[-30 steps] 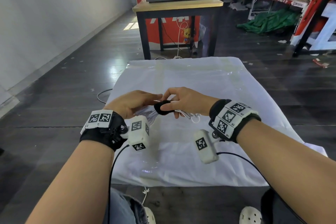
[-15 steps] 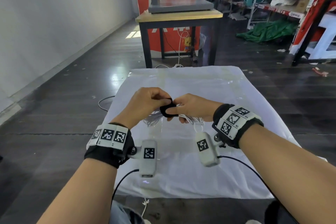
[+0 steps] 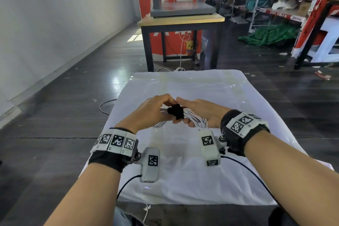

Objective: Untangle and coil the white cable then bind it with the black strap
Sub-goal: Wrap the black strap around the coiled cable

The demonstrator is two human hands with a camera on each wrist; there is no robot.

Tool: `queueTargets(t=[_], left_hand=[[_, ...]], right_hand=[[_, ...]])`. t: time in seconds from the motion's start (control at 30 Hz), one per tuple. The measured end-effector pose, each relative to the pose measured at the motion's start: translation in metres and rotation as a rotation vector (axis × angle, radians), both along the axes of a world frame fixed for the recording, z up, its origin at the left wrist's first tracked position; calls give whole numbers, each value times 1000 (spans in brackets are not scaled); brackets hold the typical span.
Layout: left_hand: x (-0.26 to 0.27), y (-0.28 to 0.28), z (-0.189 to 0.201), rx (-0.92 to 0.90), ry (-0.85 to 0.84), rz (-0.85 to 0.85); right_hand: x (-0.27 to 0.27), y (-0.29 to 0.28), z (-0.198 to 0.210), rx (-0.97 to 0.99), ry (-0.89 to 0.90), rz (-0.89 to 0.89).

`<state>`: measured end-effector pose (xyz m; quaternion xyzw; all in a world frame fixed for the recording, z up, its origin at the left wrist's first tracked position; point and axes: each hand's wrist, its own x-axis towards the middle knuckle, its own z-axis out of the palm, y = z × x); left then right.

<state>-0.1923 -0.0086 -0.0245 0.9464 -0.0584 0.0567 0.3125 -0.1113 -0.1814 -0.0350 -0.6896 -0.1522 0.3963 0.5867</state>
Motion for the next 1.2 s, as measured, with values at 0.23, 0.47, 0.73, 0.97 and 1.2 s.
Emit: queueTargets(t=[0.23,0.47,0.73,0.97,1.2], left_hand=[[4,-2,-5,-80,-206,66],[10,-1,-12,-23,-243,57],[22,35,-15,-415,-252,482],[35,50,-22,-572,-159,574],[43,54,-28,-627,-149,552]], right_hand=[[2,2,0,73,2,-74],[4,3,2,58,-36,-85],[24,25,-4,-124,-252,-253],[61,52,-2,-405,-690,-291],[70,70,-11,-824,-983,-119]])
